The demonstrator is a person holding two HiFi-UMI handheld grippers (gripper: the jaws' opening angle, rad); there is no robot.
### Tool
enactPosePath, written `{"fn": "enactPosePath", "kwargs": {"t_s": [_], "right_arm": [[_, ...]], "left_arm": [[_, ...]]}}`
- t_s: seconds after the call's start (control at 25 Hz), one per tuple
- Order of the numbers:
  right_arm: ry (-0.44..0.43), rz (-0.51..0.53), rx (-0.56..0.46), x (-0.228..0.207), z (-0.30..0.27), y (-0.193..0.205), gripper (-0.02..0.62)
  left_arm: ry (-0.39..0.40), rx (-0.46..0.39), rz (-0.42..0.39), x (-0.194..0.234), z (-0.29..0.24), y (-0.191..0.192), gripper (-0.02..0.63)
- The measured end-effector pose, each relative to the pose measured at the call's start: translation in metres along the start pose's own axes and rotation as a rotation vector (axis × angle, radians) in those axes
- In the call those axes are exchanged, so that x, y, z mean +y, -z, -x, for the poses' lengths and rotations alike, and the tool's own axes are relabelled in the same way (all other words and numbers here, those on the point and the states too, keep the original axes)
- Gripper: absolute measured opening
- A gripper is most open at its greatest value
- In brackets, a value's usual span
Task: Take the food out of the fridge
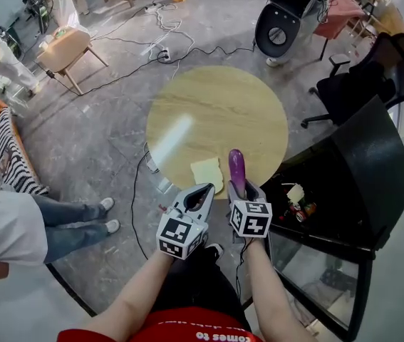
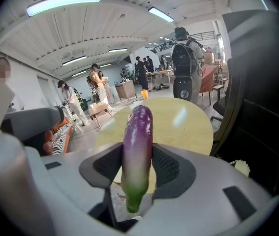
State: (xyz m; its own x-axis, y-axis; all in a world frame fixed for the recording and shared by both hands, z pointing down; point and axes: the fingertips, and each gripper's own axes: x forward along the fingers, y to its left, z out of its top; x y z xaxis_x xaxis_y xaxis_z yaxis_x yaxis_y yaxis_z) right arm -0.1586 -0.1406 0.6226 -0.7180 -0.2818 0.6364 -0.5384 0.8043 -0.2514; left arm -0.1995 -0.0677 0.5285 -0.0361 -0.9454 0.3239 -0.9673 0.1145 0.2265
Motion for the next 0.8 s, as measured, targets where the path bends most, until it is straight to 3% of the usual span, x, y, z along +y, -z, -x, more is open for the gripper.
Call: {"fn": "enactPosePath", "kwargs": {"t_s": [0.4, 0.8], "right_arm": [[-0.003, 0.032, 0.099, -0.023, -0.062, 0.044, 0.188], [0.028, 0.144, 0.143, -0.037, -0.09, 0.072, 0.189]], "left_arm": [[-0.042, 0.051, 0.043, 0.017, -0.006, 0.039, 0.007], [-0.042, 0.089, 0.043, 0.02, -0.007, 0.059, 0.007]]}}
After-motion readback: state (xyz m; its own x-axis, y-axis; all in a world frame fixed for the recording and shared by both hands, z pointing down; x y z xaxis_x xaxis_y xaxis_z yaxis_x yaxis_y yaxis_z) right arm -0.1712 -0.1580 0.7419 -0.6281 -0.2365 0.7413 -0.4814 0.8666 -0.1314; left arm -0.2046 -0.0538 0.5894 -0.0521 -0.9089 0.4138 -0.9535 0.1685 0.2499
